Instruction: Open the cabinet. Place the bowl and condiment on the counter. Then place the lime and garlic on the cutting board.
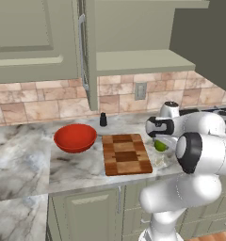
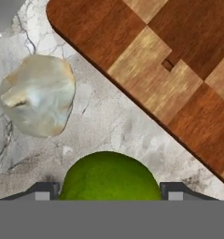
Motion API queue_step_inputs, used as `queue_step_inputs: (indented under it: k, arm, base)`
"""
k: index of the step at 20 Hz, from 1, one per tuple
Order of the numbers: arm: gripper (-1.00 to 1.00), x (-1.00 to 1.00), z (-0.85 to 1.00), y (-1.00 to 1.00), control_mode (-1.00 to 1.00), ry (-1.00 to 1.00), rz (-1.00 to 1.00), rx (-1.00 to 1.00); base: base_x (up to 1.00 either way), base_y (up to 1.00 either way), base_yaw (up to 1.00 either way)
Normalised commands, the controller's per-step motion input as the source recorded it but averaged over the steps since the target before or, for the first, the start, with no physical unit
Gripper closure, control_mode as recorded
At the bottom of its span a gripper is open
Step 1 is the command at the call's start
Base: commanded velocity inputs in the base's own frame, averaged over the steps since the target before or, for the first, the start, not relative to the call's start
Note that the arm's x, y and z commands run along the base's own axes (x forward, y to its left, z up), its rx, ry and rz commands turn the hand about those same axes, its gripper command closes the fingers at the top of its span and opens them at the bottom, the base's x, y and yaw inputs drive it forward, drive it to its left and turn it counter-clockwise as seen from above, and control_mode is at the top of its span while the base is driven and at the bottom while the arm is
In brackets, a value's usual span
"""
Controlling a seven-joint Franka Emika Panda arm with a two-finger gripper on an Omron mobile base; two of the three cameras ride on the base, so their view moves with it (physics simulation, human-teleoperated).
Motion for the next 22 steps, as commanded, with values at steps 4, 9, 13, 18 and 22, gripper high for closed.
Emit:
queue_step_inputs:
  k: [4, 9, 13, 18, 22]
  arm:
    - [1.00, -0.12, 0.31, 0.09, -1.00, 0.00, 0.00, 0.00]
    - [1.00, -0.08, 0.21, 0.19, -1.00, 0.00, 0.00, 0.00]
    - [1.00, -0.03, 0.04, 0.31, -1.00, -0.02, 0.00, 0.00]
    - [1.00, 0.00, 0.00, 0.34, -1.00, -0.04, 0.00, 0.00]
    - [1.00, 0.00, 0.00, 0.32, -1.00, -0.04, 0.00, 0.01]
  base:
    - [0.00, 0.00, 0.00]
    - [0.00, 0.00, 0.00]
    - [0.00, 0.00, 0.00]
    - [0.00, 0.00, 0.00]
    - [0.00, 0.00, 0.00]
